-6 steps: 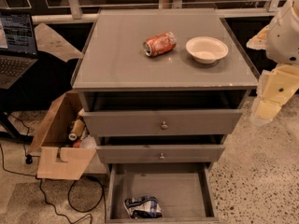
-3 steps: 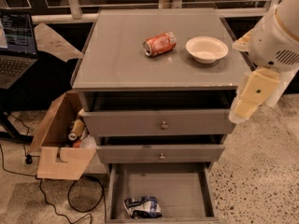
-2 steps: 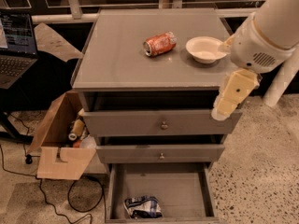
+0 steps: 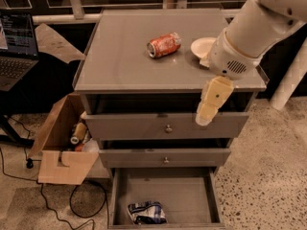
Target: Pick blue chip bag from bottom drawer and place on counter
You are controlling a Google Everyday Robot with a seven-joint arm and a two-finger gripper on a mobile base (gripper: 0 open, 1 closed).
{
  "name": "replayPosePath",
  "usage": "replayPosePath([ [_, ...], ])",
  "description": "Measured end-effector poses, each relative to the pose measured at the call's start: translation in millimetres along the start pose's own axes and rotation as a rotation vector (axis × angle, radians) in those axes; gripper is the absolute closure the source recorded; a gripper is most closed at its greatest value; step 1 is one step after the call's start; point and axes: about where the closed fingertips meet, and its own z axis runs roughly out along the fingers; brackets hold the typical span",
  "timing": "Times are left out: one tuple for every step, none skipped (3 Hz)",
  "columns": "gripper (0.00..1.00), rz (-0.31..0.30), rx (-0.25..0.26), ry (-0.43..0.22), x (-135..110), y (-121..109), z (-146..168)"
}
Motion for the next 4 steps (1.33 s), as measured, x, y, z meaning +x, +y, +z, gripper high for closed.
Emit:
replayPosePath([
  [0.00, 0.003, -0.057, 0.008, -2, 0, 17],
  [0.00, -0.002, -0.049, 0.013, 0, 4, 11],
  [0.00, 0.028, -0.078, 0.028, 11, 14, 30],
  [0.00, 0.032, -0.122, 0.027, 11, 27, 75],
])
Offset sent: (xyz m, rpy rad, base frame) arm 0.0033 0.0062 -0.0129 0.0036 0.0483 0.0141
